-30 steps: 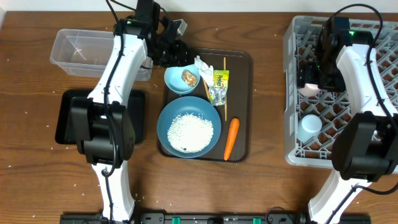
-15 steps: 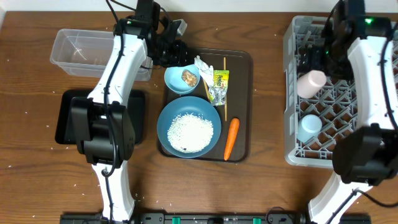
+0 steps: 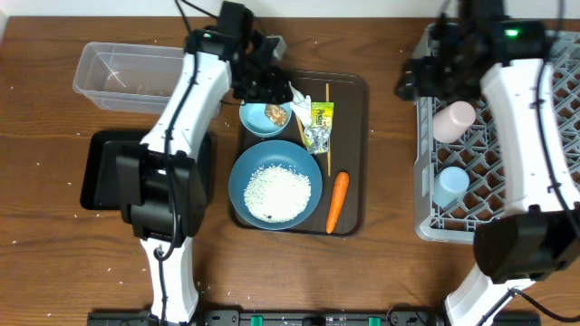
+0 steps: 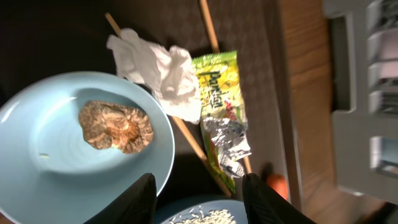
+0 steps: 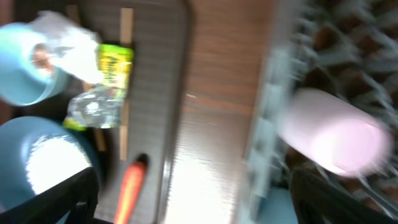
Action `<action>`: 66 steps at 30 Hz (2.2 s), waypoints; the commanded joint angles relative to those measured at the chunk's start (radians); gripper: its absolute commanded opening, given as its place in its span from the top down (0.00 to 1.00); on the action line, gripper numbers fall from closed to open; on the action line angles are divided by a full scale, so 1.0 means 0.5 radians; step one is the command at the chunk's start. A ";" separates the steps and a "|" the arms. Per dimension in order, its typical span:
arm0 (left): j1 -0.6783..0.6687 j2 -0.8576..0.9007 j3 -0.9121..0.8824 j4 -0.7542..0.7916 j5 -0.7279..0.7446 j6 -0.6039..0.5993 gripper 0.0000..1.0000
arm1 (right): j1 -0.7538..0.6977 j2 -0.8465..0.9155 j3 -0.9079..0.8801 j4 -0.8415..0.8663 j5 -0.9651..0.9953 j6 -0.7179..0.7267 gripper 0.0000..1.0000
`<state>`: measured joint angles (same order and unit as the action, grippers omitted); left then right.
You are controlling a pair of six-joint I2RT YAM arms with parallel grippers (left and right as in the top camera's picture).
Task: Sort waste into correct bins and load items into the dishwasher rack
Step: 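Grasp the yellow wrapper and foil with the left gripper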
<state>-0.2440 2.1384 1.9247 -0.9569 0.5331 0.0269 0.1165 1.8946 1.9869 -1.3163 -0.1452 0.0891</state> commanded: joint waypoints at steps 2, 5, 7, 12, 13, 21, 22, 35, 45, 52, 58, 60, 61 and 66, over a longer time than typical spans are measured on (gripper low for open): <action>-0.055 -0.012 -0.012 -0.030 -0.270 0.027 0.54 | 0.198 0.061 0.024 0.017 -0.053 -0.013 0.11; -0.061 -0.012 -0.012 -0.034 -0.304 0.027 0.53 | 0.298 0.122 0.024 0.017 -0.049 0.048 0.13; -0.061 -0.012 -0.012 -0.034 -0.307 0.027 0.53 | 0.355 0.169 0.024 0.016 -0.049 0.072 0.14; -0.078 -0.012 -0.012 -0.034 -0.314 0.029 0.49 | 0.437 0.246 0.024 0.023 -0.022 0.123 0.18; -0.095 -0.011 -0.012 -0.038 -0.314 0.051 0.48 | 0.435 0.250 0.024 0.044 -0.003 0.150 0.19; -0.316 0.037 -0.012 0.002 -0.556 0.134 0.46 | 0.271 0.228 0.024 0.100 -0.004 0.196 0.17; -0.346 0.051 -0.012 0.011 -0.604 0.134 0.45 | 0.243 0.227 0.024 0.090 -0.004 0.195 0.16; -0.516 0.133 -0.012 0.050 -0.788 0.131 0.45 | 0.106 0.224 0.024 0.052 0.002 0.170 0.14; -0.520 0.227 -0.012 -0.031 -0.775 0.063 0.46 | 0.079 0.224 0.024 0.037 0.021 0.156 0.14; -0.529 0.264 -0.012 -0.066 -0.775 0.048 0.46 | 0.064 0.224 0.024 0.034 0.022 0.156 0.13; -0.536 0.340 -0.012 -0.079 -0.768 0.034 0.52 | 0.064 0.224 0.024 0.030 0.045 0.156 0.13; -0.542 0.349 -0.012 -0.088 -0.768 0.034 0.58 | 0.065 0.224 0.024 0.028 0.057 0.156 0.13; -0.546 0.350 -0.012 -0.089 -0.768 0.034 0.62 | 0.064 0.224 0.024 0.028 0.059 0.156 0.13; -0.549 0.349 -0.008 -0.083 -0.767 0.032 0.94 | 0.064 0.224 0.024 0.029 0.067 0.156 0.14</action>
<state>-0.5133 2.3081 1.9236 -0.9943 0.1532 0.0422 0.1543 2.0209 1.9869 -1.2999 -0.1265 0.1719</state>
